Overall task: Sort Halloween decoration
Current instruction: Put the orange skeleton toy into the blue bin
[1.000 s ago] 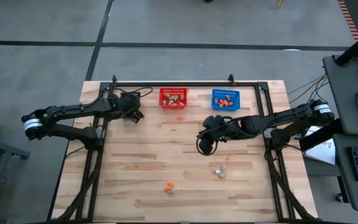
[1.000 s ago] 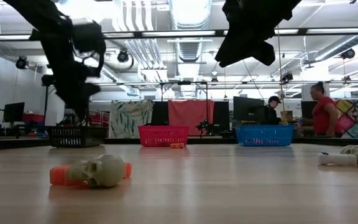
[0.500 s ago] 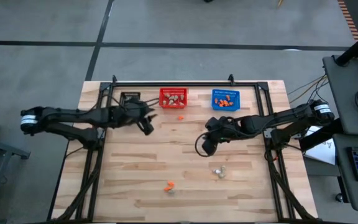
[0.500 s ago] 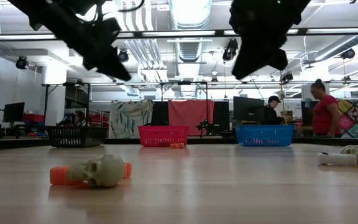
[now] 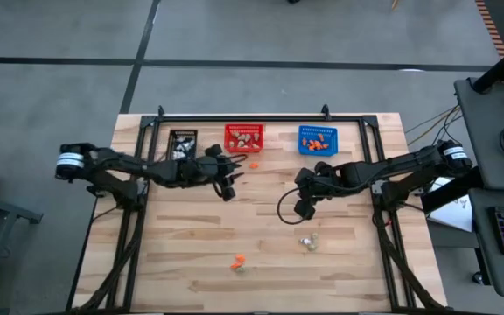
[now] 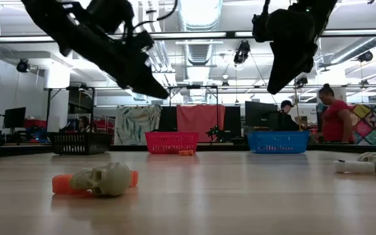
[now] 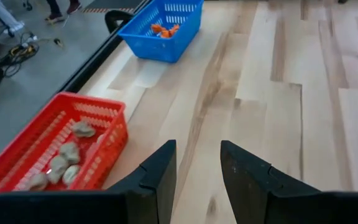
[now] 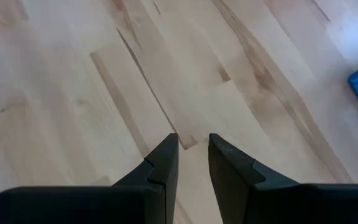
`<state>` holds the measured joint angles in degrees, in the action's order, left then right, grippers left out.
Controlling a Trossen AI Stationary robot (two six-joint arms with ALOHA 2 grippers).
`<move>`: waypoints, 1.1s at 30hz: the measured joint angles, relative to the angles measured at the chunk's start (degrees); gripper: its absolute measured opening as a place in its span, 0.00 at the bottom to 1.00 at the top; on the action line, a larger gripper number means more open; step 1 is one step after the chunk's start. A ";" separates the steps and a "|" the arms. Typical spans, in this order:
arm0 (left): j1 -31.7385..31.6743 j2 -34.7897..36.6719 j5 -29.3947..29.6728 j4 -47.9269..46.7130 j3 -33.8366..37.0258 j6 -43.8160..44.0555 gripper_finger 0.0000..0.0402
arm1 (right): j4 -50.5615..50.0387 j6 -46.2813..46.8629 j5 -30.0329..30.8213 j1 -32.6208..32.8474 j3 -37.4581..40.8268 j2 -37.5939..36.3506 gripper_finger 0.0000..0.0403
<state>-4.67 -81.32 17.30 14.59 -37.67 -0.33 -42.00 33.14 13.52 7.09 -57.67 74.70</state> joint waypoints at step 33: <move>-6.42 -27.40 2.31 17.61 -5.70 -5.28 0.48 | 0.94 1.36 3.21 0.00 0.09 -0.02 0.19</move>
<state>-11.09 -108.72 19.61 32.20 -43.38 -5.61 -41.06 34.50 16.73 7.09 -57.58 74.67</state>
